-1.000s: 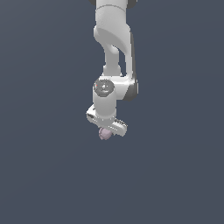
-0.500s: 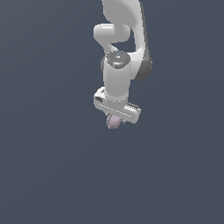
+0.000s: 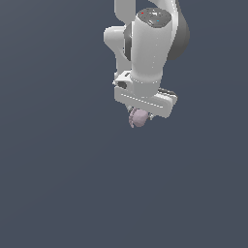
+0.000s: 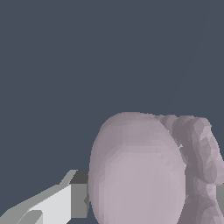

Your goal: Pick up the object and move it to a goal position.

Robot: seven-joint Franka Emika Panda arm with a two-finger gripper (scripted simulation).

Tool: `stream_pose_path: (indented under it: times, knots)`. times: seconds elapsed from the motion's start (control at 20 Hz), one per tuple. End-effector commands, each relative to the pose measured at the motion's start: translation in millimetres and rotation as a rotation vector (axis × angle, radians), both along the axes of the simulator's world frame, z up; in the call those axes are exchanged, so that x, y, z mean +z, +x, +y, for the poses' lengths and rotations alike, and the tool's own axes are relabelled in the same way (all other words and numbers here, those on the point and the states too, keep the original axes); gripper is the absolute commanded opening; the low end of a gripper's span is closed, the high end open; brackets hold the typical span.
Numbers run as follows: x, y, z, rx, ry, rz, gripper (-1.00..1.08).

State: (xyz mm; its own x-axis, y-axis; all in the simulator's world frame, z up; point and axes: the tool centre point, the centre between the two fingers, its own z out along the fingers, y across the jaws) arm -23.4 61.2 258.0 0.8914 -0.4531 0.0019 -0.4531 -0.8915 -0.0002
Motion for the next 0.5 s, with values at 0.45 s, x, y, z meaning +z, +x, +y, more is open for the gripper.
stream_pose_path:
  times: [0.45]
  knots:
    - [39, -5, 20, -0.001, 0.000, 0.001, -1.00]
